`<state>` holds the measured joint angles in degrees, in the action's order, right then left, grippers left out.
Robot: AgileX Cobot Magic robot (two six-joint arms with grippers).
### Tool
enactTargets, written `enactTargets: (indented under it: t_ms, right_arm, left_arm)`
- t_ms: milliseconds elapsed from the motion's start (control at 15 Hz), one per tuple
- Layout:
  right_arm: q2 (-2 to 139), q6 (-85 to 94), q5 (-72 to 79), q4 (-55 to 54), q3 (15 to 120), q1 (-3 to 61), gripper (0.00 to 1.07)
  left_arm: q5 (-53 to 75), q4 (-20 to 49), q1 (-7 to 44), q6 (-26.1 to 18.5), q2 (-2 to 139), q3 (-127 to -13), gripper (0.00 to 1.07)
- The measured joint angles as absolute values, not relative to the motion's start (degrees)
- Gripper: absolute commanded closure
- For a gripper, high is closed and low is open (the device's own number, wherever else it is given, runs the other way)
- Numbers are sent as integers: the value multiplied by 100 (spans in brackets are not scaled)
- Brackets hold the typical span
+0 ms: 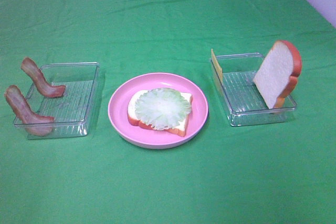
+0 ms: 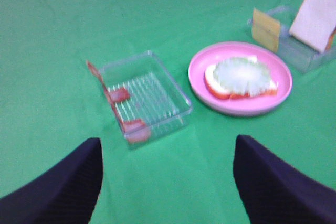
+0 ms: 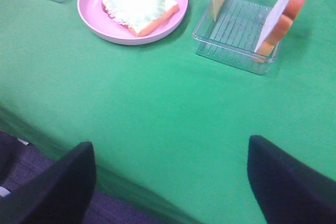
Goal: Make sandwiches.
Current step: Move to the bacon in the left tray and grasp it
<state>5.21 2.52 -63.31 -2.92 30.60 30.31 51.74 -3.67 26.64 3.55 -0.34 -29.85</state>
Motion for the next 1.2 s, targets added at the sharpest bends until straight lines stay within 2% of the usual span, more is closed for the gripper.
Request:
enactTargets:
  t_ms: [133, 333, 467, 600, 667, 867, 1000, 1200]
  right_arm:
    - [235, 350, -6320, -332, 3042, 3031, 33]
    - [-34, 407, -6234, -390, 2956, 3031, 33]
    - [-34, 550, -6205, -447, 2945, 3031, 35]
    - [-34, 653, -6165, -458, 2916, 3031, 35]
    - [-34, 653, -6159, -458, 2899, 3031, 35]
    - [-34, 653, -6159, -458, 2899, 3031, 35]
    - [-34, 653, -6159, -458, 2899, 3031, 35]
    - [-34, 653, -6159, -458, 2899, 3031, 35]
  left_arm:
    - [4429, -384, 2664, 539, 246, -2997, 39]
    - [3976, -418, 2664, 745, 1558, -3065, 39]
    - [3936, -424, 2664, 1197, 2704, -3323, 39]
    - [3953, -430, 2664, 1450, 3547, -3661, 39]
    - [4280, -521, 2664, 1673, 4641, -4269, 39]
    - [5317, -768, 2664, 1793, 6240, -5248, 39]
    - [5867, -1008, 2664, 1805, 7093, -5752, 39]
    - [5993, -1157, 2578, 1805, 7815, -6262, 39]
